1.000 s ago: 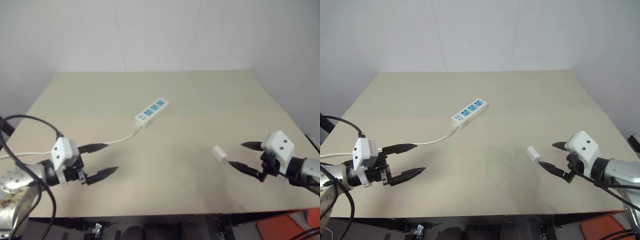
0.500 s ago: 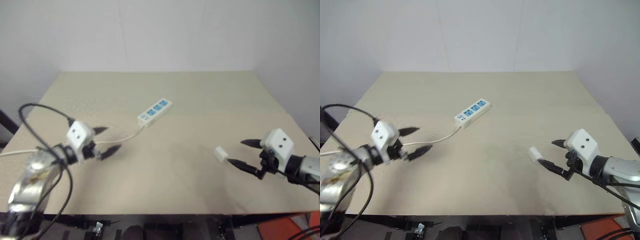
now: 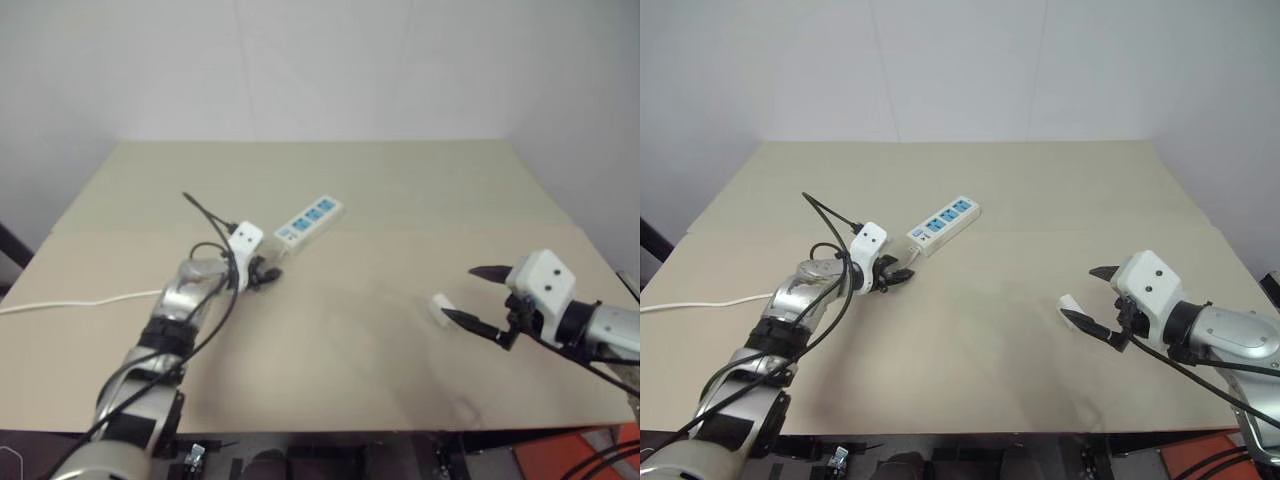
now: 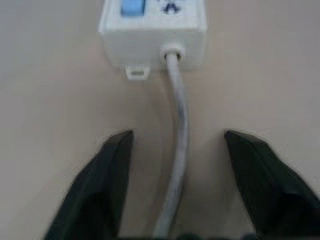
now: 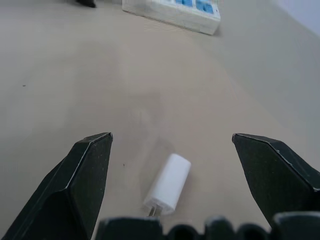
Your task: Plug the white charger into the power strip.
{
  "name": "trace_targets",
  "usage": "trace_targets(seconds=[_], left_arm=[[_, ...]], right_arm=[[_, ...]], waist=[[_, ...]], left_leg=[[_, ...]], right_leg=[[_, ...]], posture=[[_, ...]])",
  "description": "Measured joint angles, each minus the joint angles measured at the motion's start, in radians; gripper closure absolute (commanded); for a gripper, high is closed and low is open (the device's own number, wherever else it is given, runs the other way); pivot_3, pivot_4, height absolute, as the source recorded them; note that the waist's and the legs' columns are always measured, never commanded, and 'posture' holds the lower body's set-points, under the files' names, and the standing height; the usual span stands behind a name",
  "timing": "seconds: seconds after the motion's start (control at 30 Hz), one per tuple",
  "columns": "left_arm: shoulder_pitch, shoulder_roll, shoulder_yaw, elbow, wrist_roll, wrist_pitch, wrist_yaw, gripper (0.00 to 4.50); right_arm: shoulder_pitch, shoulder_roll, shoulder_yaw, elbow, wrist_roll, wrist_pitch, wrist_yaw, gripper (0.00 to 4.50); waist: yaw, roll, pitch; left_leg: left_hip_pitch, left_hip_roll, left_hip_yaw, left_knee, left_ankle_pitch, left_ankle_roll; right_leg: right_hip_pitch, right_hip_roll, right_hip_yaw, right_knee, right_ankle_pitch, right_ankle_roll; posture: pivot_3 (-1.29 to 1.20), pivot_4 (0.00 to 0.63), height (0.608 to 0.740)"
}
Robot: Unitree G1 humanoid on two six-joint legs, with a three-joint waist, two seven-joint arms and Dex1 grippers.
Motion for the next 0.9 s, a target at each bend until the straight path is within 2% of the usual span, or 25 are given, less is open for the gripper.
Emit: trace_targets(seconds=[0.2,0.3,0.37,0.5,0.63,0.77,0.9], left_arm=[[-0.018,-0.038,0.010,0.052,0.009,-0.019,0.012,4.42],[0.001,-0.033,0.015,0.016,0.013,-0.009,0.000,4.49],[0.061,0.000,0.014,-0.075,0.004,-0.003,-0.054,4.49],[0.347,0.193,0.011,-0.408,-0.067,-0.117,-0.298,4.49],[0.551,0.330,0.044,-0.565,-0.120,-0.241,-0.454,4.49],[0.625,0.378,0.086,-0.570,-0.110,-0.330,-0.466,3.35],[0.644,0.339,0.145,-0.576,-0.161,-0.350,-0.450,2.04]], right_arm=[[0.010,0.000,-0.011,-0.024,0.016,0.015,-0.013,0.00],[0.015,0.000,-0.013,-0.026,0.020,0.015,-0.013,0.00],[0.022,0.000,-0.017,-0.027,0.020,0.015,-0.013,0.00],[0.023,-0.001,-0.023,-0.021,0.021,0.015,-0.012,0.00],[-0.005,-0.001,-0.007,-0.015,0.021,0.015,-0.010,0.00],[-0.060,-0.001,0.032,0.011,0.020,0.014,-0.004,0.00],[-0.086,-0.001,0.062,0.026,0.019,0.014,0.001,0.00]], waist=[[0.001,0.000,-0.001],[-0.001,0.000,-0.001],[-0.008,0.000,-0.001],[-0.030,0.001,-0.002],[-0.017,0.001,-0.001],[0.004,0.001,-0.001],[0.007,0.001,-0.001]], left_leg=[[0.008,0.000,0.000,0.000,0.000,0.000],[0.010,0.000,0.000,0.000,0.000,0.000],[0.010,0.001,0.000,0.000,-0.001,-0.001],[0.005,0.004,-0.002,-0.002,-0.004,-0.004],[0.003,0.004,-0.002,-0.002,-0.005,-0.002],[0.006,0.003,0.001,-0.001,-0.005,-0.002],[0.005,0.004,0.002,-0.001,-0.005,-0.002]], right_leg=[[0.008,0.000,0.000,0.001,-0.001,0.002],[0.009,0.000,0.000,0.000,-0.002,0.004],[0.009,0.000,0.001,0.001,-0.002,0.003],[-0.001,0.001,0.008,0.004,-0.003,0.002],[-0.003,-0.002,0.008,0.000,-0.003,0.002],[0.001,-0.002,0.005,0.000,-0.003,0.002],[0.000,0.001,0.004,0.001,-0.003,0.001]], posture=[[0.00,0.150,0.740],[0.00,0.150,0.740],[0.00,0.150,0.740],[0.00,0.150,0.740],[0.00,0.150,0.740],[0.00,0.150,0.740],[0.00,0.150,0.740]])
